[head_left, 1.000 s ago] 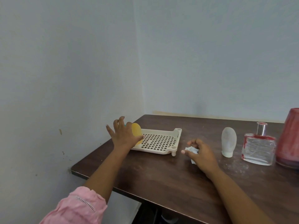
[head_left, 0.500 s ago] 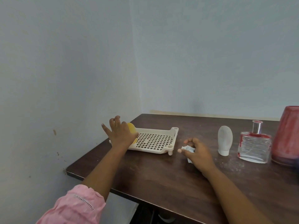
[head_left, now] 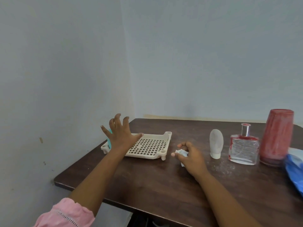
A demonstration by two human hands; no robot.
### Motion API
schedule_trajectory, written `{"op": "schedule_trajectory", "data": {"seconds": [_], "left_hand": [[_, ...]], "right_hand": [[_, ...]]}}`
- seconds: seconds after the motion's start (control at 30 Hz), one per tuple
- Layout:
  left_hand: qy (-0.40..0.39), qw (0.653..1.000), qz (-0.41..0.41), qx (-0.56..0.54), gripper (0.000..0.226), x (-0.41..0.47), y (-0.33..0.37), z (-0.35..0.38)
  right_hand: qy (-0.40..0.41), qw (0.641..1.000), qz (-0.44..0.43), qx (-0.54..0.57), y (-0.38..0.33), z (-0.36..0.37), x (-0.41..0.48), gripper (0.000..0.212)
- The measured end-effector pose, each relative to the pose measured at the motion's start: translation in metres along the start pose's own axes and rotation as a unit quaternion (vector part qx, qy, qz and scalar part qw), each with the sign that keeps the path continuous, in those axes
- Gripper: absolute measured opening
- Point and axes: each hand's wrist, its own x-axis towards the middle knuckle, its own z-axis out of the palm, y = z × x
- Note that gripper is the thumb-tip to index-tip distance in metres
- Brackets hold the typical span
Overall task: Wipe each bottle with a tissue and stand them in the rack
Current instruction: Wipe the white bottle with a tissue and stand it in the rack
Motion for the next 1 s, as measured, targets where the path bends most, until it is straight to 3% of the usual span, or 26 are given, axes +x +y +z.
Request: {"op": "schedule_trajectory", "data": {"seconds": [0.2, 0.37, 0.47, 0.57, 0.73, 0.87, 1.0], "left_hand": [[0.026, 0.985, 0.117, -0.125, 0.07, -0.016, 0.076, -0.011], [-0.088, 0.92, 0.19, -0.33, 0.068, -0.04, 0.139, 0.002], [-0.205, 0.876, 0.201, -0.389, 0.075, -0.053, 0.16, 0.015], [-0.275, 0.86, 0.199, -0.381, 0.086, -0.062, 0.174, 0.033], [-0.351, 0.809, 0.138, -0.452, 0.098, -0.071, 0.199, 0.042], [-0.374, 0.77, 0.12, -0.503, 0.113, -0.073, 0.212, 0.053], [-0.36, 0.773, 0.119, -0.508, 0.111, -0.074, 0.221, 0.059]], "right_hand": [[0.039, 0.996, -0.056, -0.051, 0.002, -0.013, -0.009, 0.026], [0.027, 0.984, -0.13, -0.123, 0.006, -0.038, -0.025, 0.021], [-0.018, 0.962, -0.187, -0.197, 0.009, -0.063, -0.036, 0.019], [-0.073, 0.924, -0.23, -0.296, 0.01, -0.08, -0.041, 0.015], [-0.081, 0.918, -0.218, -0.322, 0.013, -0.097, -0.042, 0.014], [-0.087, 0.903, -0.203, -0.368, 0.015, -0.114, -0.042, 0.016], [-0.084, 0.898, -0.2, -0.383, 0.014, -0.117, -0.043, 0.016]]}}
